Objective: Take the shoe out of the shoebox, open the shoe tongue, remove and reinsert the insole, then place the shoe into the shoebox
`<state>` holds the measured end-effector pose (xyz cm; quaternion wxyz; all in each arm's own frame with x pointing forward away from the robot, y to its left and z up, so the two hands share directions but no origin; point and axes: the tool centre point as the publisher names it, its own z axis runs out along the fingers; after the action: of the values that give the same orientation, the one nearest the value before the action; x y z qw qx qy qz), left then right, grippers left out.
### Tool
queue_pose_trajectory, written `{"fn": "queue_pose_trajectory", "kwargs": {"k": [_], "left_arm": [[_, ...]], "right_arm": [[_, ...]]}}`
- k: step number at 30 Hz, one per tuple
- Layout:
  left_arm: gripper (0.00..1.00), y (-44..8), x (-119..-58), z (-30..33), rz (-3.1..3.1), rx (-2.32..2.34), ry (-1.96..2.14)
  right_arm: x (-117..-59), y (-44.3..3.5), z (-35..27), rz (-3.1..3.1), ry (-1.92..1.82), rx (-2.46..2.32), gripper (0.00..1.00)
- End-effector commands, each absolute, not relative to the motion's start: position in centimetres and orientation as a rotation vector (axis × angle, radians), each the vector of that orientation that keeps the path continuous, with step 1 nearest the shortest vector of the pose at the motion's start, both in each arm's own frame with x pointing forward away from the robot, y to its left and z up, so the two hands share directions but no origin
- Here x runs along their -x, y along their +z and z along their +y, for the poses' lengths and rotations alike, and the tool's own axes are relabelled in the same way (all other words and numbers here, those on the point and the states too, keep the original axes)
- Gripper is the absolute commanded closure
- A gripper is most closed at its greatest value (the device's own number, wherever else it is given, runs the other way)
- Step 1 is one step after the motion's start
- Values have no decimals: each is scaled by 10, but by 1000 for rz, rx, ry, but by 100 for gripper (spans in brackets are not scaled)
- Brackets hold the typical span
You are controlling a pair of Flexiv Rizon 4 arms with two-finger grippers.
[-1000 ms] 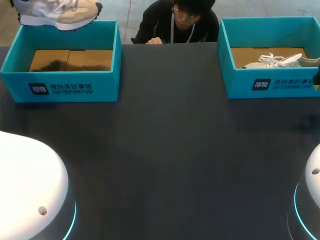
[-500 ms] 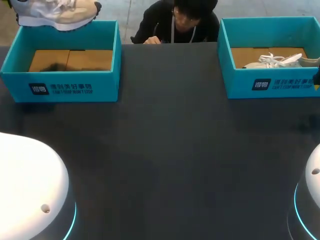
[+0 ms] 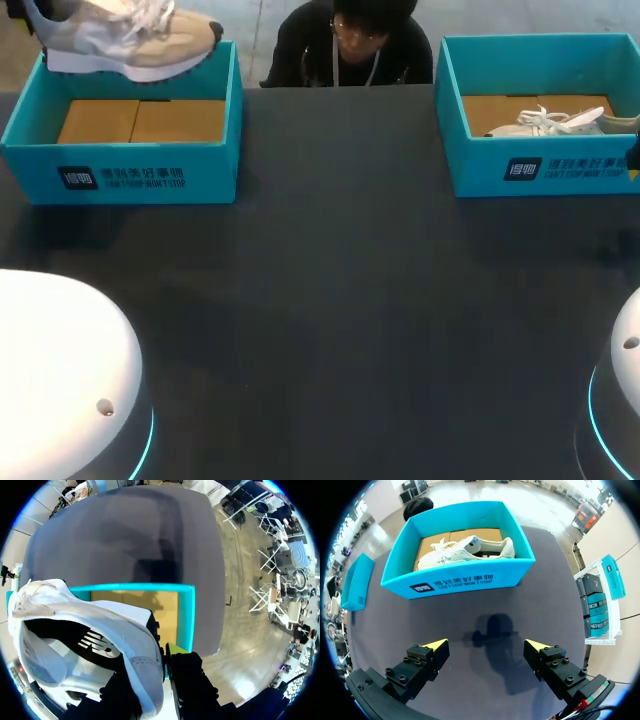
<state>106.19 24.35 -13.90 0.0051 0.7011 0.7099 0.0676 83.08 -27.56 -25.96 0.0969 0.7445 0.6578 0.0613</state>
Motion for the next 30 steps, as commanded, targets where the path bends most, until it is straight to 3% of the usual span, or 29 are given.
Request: {"fn": "queue_pose_trajectory", "kwargs": {"k": [1,30], "left_arm": [[100,-133,-1015,232,2213,-2139,329],[100,-152,-867,108,2328,-2209,496]], "right_arm": [[-831,-260,-276,1949,184,-2204,0],[-831,-260,-276,1949,184,-2204,0]]}}
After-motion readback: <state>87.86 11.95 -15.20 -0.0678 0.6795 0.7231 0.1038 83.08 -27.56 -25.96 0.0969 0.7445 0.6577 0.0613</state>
